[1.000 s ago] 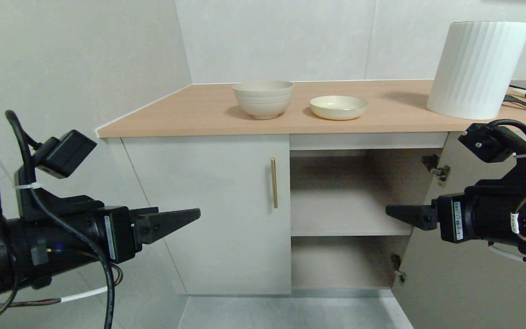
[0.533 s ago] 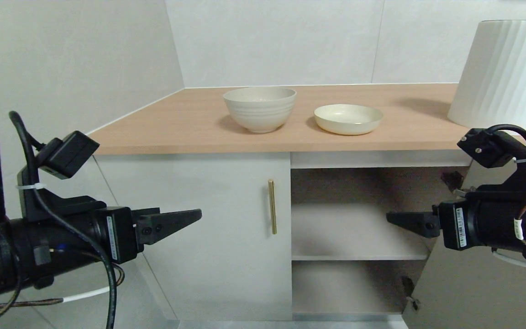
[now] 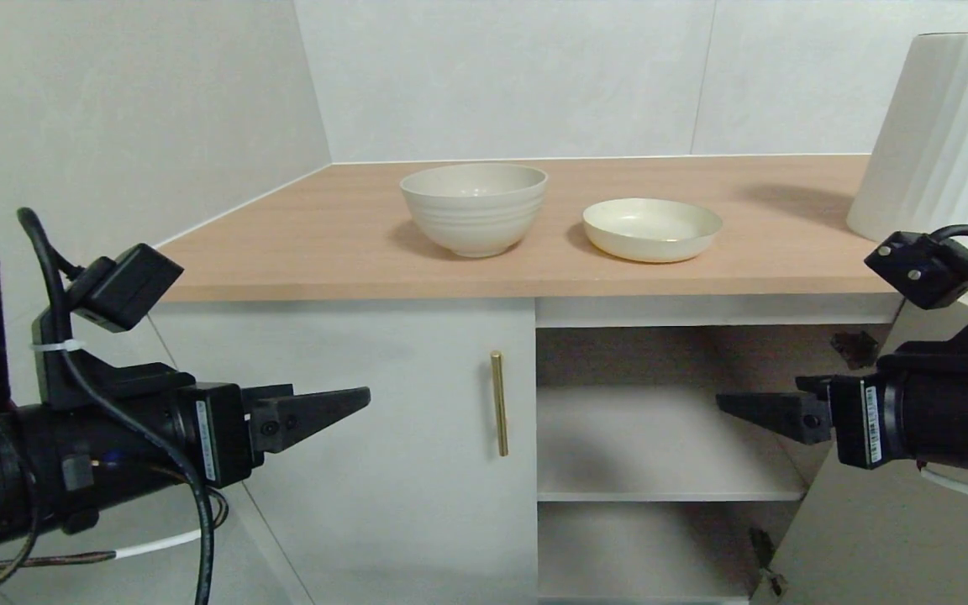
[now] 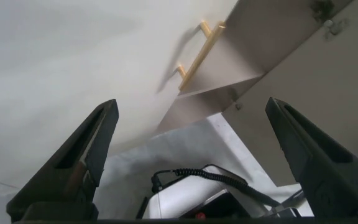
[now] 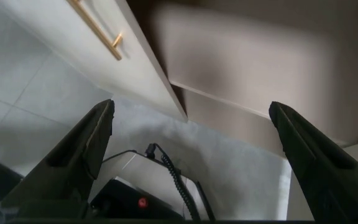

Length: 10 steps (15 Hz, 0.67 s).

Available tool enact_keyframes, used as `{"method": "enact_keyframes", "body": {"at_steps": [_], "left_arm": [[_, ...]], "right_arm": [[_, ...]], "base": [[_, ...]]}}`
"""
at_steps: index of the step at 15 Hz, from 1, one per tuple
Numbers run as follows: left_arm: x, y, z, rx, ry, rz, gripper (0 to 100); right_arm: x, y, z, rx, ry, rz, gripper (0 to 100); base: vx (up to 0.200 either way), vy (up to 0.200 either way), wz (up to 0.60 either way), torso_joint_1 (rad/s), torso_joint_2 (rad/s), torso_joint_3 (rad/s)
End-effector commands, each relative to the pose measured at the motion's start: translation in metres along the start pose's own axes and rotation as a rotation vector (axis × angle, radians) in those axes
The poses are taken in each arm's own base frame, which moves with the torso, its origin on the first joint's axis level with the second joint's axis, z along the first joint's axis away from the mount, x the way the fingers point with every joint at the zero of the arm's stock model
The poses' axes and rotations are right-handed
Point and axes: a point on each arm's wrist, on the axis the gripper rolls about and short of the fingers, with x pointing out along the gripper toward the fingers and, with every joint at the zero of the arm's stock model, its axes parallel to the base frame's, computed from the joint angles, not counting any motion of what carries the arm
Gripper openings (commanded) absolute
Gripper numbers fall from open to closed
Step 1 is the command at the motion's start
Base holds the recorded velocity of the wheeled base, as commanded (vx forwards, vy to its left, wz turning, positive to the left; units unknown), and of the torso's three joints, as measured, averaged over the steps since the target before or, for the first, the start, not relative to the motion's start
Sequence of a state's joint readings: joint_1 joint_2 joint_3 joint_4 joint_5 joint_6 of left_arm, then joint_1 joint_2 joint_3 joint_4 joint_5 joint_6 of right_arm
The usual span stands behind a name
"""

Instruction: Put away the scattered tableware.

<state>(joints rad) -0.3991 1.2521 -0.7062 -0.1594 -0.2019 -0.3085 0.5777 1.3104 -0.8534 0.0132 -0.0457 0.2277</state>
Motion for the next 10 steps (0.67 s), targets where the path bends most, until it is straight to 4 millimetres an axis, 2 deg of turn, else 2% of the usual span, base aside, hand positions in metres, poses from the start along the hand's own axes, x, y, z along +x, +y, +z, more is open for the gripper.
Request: {"method": "enact_keyframes", "body": {"at_steps": [1,5,9,10], "left_arm": [[-0.0001,0.0001,-0.0001,-0.001,0.0,0.0,100],[0.0002,0.0006,-0.0016,-0.002,0.005,0.0,100],[0.0009,0.0007,-0.0014,-0.003,0.006,0.0,100],[0.0013,0.0011,-0.0014,-0.004,0.007,0.002,100]], "right_arm": [[0.001,0.0,-0.0007,-0.001,0.004,-0.001,100],[0.0037,0.0,-0.0013,-0.001,0.011,-0.004,100],[0.0037,0.0,-0.0013,-0.001,0.011,-0.004,100],[0.0042,0.0,-0.0012,-0.001,0.011,-0.004,100]], "base": [[0.0,0.0,0.0,0.0,0.0,0.0],[0.0,0.0,0.0,0.0,0.0,0.0],[0.0,0.0,0.0,0.06,-0.23,-0.238],[0.0,0.0,0.0,0.203,-0.47,-0.295]]}}
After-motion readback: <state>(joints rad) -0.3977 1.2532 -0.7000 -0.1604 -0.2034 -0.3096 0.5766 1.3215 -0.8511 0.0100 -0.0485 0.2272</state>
